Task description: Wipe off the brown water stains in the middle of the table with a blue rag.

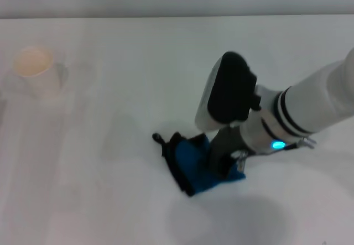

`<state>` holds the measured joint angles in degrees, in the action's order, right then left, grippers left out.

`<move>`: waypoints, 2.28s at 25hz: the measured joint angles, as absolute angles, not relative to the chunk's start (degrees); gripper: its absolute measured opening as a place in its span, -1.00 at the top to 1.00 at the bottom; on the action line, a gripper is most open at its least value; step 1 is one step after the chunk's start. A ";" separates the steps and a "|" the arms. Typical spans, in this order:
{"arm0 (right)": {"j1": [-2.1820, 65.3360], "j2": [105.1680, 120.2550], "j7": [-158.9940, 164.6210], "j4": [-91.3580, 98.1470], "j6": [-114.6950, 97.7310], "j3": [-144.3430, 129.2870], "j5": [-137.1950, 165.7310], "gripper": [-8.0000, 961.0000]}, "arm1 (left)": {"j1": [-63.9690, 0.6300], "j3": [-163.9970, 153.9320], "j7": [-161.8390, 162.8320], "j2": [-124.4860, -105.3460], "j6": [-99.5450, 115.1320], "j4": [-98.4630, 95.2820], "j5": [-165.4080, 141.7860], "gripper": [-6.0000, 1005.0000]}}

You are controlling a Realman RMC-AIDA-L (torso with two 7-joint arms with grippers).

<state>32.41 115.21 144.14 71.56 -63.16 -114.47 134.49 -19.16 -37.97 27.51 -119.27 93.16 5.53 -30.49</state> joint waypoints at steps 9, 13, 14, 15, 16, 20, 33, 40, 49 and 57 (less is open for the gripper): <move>35.18 115.12 144.14 64.19 -57.81 -104.86 140.02 0.87 | -19.29 -37.97 27.51 -119.27 93.17 5.53 -30.55 -0.71; 35.65 115.07 144.15 63.14 -57.74 -102.45 142.66 0.87 | -19.35 -37.96 27.51 -119.27 93.17 5.53 -30.53 -0.71; 35.69 114.96 144.15 63.12 -57.90 -101.99 142.85 0.87 | -19.34 -37.97 27.51 -119.27 93.17 5.53 -30.52 -0.71; 35.72 114.83 144.15 63.10 -58.36 -101.40 143.14 0.87 | -19.31 -37.97 27.51 -119.27 93.17 5.53 -30.52 -0.71; 35.75 114.71 144.15 63.10 -58.77 -100.95 143.47 0.87 | -19.24 -37.97 27.51 -119.27 93.17 5.54 -30.51 -0.71; 35.94 114.24 144.15 63.22 -61.26 -99.06 145.24 0.87 | -19.02 -37.97 27.51 -119.30 93.17 5.54 -30.49 -0.71; 37.15 115.33 143.94 62.48 -63.77 -103.43 144.04 0.86 | -19.07 -37.97 27.51 -119.44 93.16 5.54 -30.66 -0.71; 36.90 115.37 143.93 62.75 -63.19 -103.93 142.18 0.83 | -18.96 -37.96 27.51 -119.44 93.16 5.54 -30.85 -0.71; 36.96 115.36 143.81 62.79 -62.80 -105.15 142.19 0.34 | -18.91 -37.97 27.51 -119.44 93.92 5.57 -30.81 -0.71; 36.91 115.32 143.79 62.68 -60.48 -105.14 142.24 -0.23 | -18.89 -37.97 27.51 -119.44 94.03 5.53 -30.54 -0.71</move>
<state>36.91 115.32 143.79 62.68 -60.48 -105.14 142.24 -18.89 -37.97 27.51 -119.44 94.03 5.53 -30.54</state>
